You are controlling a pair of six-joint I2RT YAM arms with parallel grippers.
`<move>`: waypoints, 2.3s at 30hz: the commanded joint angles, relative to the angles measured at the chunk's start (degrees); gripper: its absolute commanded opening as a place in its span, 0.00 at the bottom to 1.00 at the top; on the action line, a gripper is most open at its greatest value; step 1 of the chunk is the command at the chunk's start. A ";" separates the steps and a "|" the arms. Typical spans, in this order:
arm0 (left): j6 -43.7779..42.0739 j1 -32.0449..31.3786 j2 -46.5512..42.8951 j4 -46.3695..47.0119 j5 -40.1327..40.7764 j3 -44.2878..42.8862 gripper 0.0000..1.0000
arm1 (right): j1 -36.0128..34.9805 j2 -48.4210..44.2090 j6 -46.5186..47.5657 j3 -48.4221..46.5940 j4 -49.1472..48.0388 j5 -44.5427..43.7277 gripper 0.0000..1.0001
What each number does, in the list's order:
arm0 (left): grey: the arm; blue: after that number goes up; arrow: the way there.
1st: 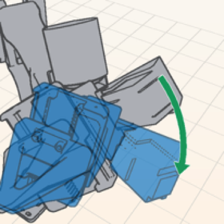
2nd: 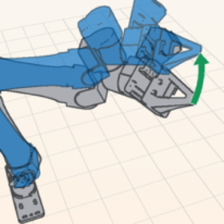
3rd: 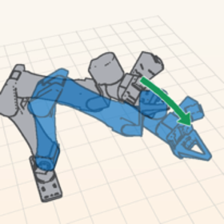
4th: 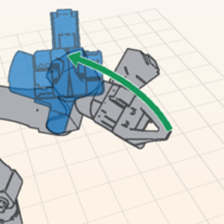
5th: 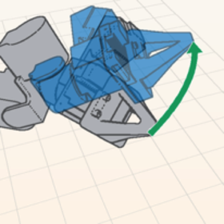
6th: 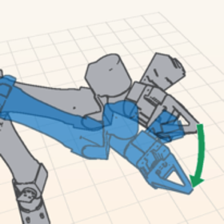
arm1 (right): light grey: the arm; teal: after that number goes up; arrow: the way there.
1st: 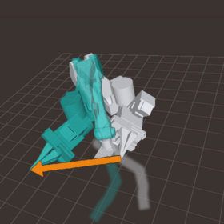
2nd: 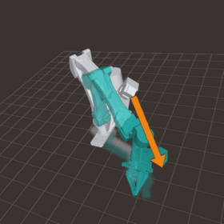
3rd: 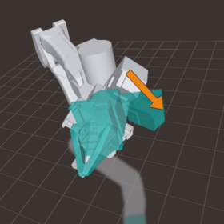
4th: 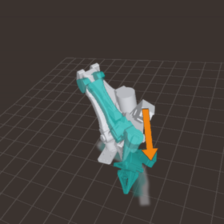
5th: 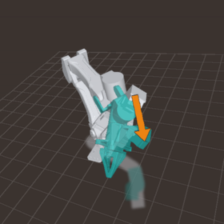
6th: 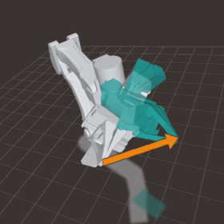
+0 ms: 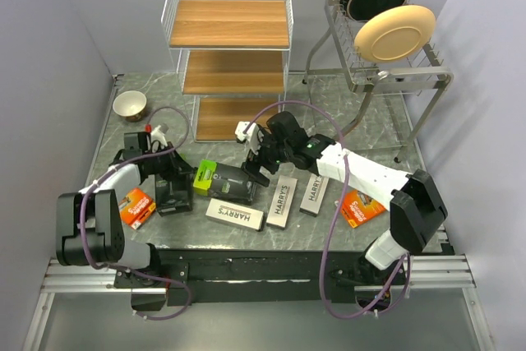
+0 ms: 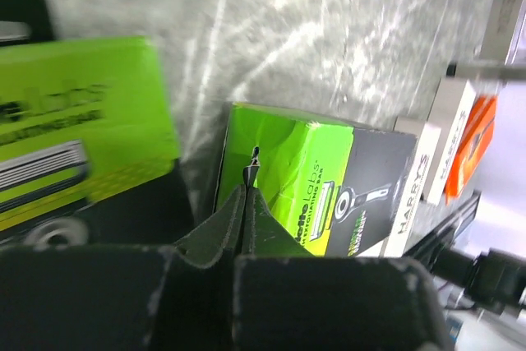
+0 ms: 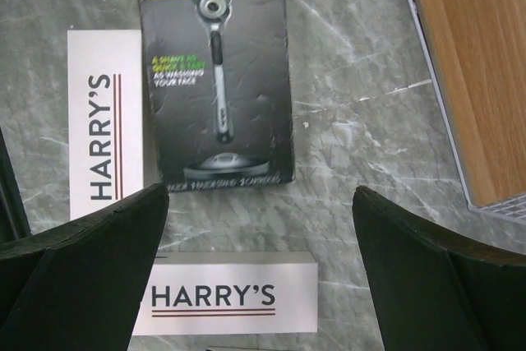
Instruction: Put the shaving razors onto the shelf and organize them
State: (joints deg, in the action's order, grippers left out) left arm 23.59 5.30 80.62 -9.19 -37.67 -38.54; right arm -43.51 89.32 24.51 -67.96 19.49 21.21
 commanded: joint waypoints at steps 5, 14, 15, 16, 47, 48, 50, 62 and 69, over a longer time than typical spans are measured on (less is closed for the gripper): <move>5.32 3.40 -3.71 -0.04 3.39 -0.22 0.01 | -2.63 1.29 4.04 0.55 -3.66 -1.52 1.00; 11.47 4.10 -2.75 -1.08 0.58 -2.23 0.01 | -4.74 9.55 13.01 -0.85 -6.11 0.41 1.00; 11.82 4.02 -2.57 -1.53 0.49 -2.58 0.01 | -4.75 10.69 13.63 -1.03 -6.30 0.23 1.00; 12.35 4.10 -2.57 -1.62 0.32 -2.76 0.01 | -4.83 11.22 15.11 -1.20 -6.21 0.32 1.00; 21.05 -5.04 -6.35 5.32 -4.87 5.40 0.01 | -2.55 17.67 -13.12 -7.00 -26.37 -43.19 1.00; 21.58 -5.82 -6.87 5.67 -3.91 5.84 0.04 | -1.77 16.34 -16.13 -7.01 -23.90 -42.05 1.00; 21.58 -6.97 -7.40 6.38 -3.81 6.64 0.11 | -0.18 11.70 -26.46 -6.66 -17.05 -34.08 1.00; 8.58 -7.06 -9.44 -3.27 6.01 -5.74 0.68 | 7.91 10.96 -64.04 1.25 -19.39 2.17 1.00; 7.25 -7.23 -3.19 0.03 11.21 -6.81 0.66 | 6.68 16.67 -69.24 0.20 -21.14 2.87 1.00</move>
State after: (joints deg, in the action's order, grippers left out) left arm 32.97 -1.65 75.96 -10.98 -30.87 -45.98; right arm -36.27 104.29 -37.74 -67.26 2.33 21.52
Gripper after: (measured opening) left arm 0.668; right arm 0.999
